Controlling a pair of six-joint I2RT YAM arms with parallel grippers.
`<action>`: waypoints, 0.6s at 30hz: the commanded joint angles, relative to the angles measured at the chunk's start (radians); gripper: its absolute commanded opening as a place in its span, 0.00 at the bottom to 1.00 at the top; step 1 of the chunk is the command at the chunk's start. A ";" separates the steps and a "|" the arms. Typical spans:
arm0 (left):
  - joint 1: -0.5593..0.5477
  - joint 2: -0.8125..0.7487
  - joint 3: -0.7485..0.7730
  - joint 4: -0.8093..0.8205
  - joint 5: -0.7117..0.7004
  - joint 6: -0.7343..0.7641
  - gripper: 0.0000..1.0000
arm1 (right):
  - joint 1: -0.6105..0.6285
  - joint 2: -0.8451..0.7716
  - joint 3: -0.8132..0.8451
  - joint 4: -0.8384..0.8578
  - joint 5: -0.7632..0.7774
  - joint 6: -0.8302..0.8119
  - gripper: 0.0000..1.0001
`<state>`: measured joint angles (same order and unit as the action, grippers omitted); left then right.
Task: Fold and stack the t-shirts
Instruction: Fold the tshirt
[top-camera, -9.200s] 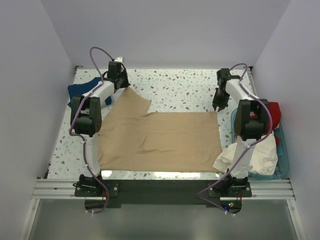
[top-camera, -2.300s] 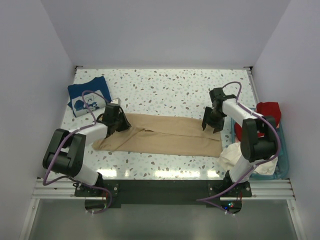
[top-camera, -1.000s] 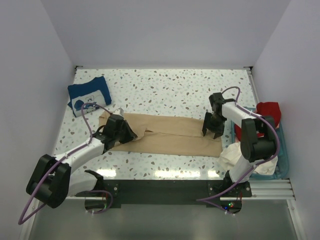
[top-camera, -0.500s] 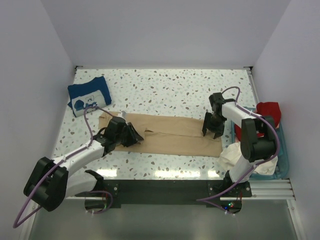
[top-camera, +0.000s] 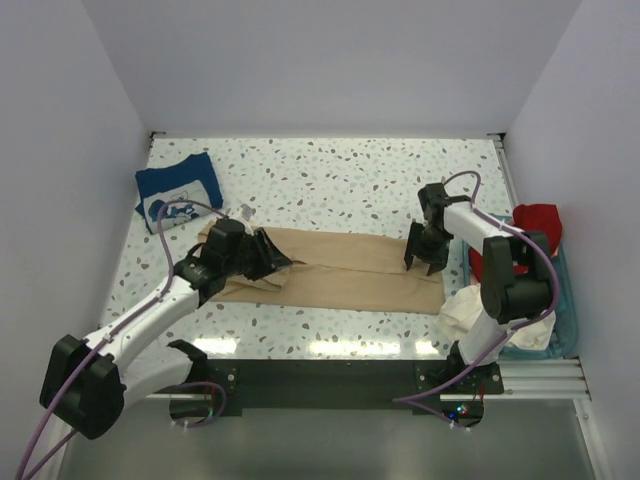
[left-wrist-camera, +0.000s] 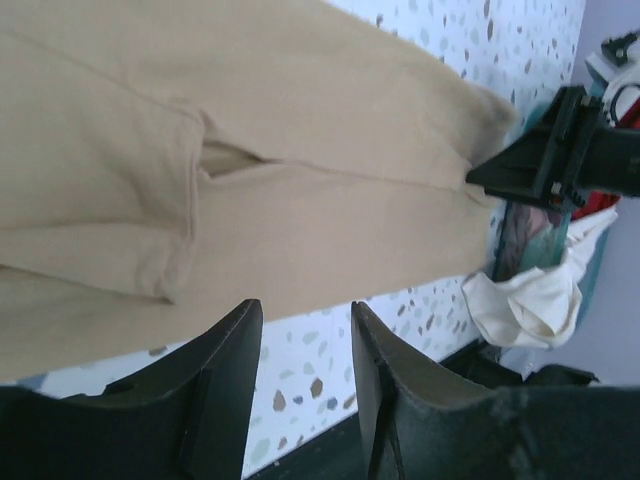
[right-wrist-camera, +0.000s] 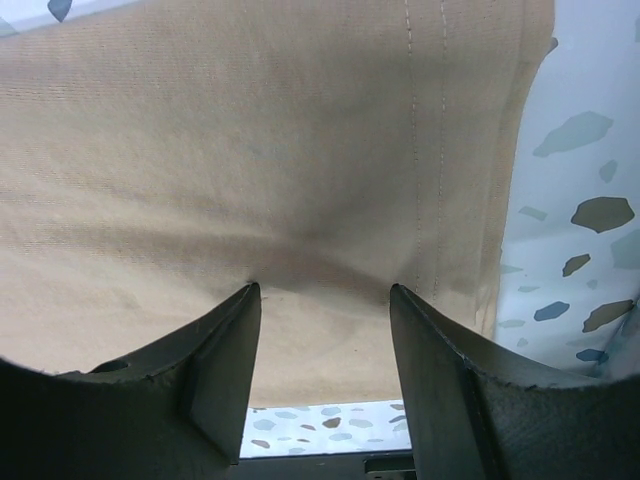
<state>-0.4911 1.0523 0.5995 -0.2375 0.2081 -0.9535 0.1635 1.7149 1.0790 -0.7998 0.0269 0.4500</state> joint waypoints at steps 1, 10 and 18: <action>0.049 0.035 0.089 -0.069 -0.143 0.131 0.46 | 0.001 0.000 0.038 -0.007 -0.002 -0.008 0.58; 0.148 0.207 0.103 0.020 -0.272 0.294 0.46 | 0.001 -0.020 0.016 -0.004 -0.004 -0.013 0.58; 0.148 0.219 0.053 0.014 -0.291 0.303 0.46 | 0.001 -0.029 -0.001 0.002 -0.004 -0.013 0.58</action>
<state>-0.3489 1.3022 0.6697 -0.2520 -0.0471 -0.6830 0.1635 1.7149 1.0824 -0.7994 0.0269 0.4446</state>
